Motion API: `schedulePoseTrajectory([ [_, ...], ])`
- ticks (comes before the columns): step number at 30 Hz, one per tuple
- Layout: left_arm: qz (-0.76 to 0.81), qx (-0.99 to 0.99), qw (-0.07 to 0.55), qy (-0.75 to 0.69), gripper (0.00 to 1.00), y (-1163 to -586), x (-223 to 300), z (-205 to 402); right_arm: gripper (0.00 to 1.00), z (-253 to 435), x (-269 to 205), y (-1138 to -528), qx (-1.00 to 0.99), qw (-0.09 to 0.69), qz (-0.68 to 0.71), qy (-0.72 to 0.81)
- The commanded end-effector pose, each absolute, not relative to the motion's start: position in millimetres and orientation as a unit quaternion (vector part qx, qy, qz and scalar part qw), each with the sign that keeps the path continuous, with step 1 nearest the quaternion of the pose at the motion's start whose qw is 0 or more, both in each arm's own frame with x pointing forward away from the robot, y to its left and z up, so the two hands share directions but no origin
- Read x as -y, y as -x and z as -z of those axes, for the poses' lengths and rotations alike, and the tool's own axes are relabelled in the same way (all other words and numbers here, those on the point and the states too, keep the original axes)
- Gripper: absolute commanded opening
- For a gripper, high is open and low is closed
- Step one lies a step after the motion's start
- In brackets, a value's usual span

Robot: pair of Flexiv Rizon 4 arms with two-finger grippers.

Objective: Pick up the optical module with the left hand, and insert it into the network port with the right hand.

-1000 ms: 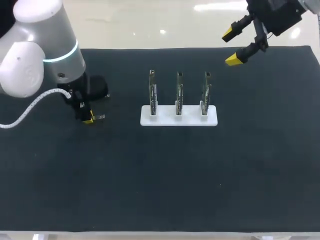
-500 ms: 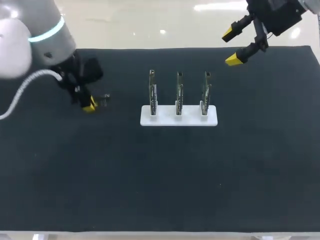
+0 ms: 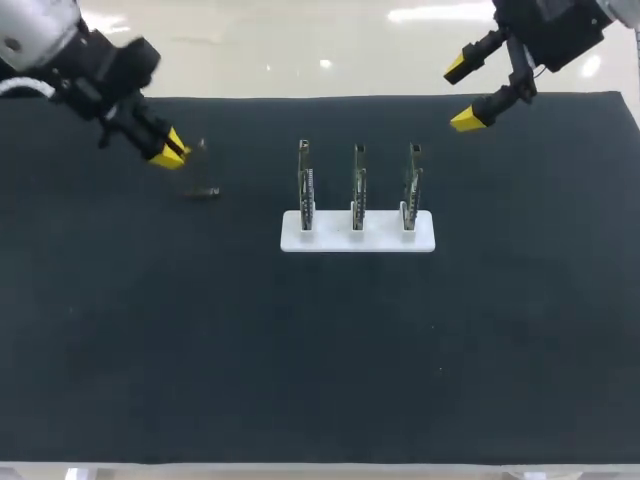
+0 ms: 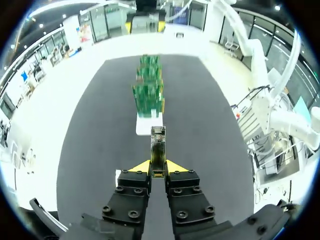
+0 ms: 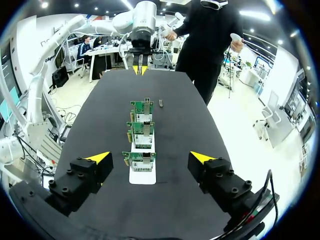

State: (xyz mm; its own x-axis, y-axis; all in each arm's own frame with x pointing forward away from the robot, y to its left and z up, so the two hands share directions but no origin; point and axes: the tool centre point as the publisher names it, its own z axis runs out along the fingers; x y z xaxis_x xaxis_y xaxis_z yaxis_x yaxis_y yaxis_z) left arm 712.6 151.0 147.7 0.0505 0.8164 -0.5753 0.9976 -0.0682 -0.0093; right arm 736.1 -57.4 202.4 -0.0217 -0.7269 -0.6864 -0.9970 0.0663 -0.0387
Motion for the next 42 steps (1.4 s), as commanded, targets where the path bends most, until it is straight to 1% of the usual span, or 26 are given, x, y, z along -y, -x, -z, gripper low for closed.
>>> schedulePoseTrajectory([
  [1, 0.271, -0.632, 0.26, -0.678, 0.0, -704, -155, -159, 1.0, -202, 57, -736, -0.673, 0.283, -0.24, 0.64],
  [6, 0.312, -0.608, 0.299, -0.667, 0.0, -705, -150, -173, 1.0, -202, 57, -736, -0.673, 0.283, -0.24, 0.64],
  [9, 0.318, -0.597, 0.311, -0.668, 0.0, -705, -147, -179, 1.0, -202, 57, -736, -0.673, 0.283, -0.24, 0.64],
  [29, 0.32, -0.597, 0.312, -0.666, 0.0, -705, -146, -180, 1.0, -202, 57, -736, -0.673, 0.283, -0.24, 0.64],
  [30, 0.332, -0.591, 0.322, -0.66, 0.0, -705, -144, -181, 1.0, -202, 57, -736, -0.673, 0.283, -0.24, 0.64],
  [32, 0.358, -0.561, 0.37, -0.648, 0.0, -705, -135, -184, 1.0, -202, 57, -736, -0.673, 0.283, -0.24, 0.64],
  [33, 0.37, -0.558, 0.377, -0.64, 0.0, -706, -129, -187, 1.0, -202, 57, -736, -0.673, 0.283, -0.24, 0.64],
  [35, 0.383, -0.529, 0.412, -0.635, 0.0, -706, -116, -190, 1.0, -202, 57, -736, -0.673, 0.283, -0.24, 0.64],
  [42, 0.424, -0.513, 0.46, -0.588, 0.0, -706, -71, -201, 1.0, -202, 57, -736, -0.673, 0.283, -0.24, 0.64],
])
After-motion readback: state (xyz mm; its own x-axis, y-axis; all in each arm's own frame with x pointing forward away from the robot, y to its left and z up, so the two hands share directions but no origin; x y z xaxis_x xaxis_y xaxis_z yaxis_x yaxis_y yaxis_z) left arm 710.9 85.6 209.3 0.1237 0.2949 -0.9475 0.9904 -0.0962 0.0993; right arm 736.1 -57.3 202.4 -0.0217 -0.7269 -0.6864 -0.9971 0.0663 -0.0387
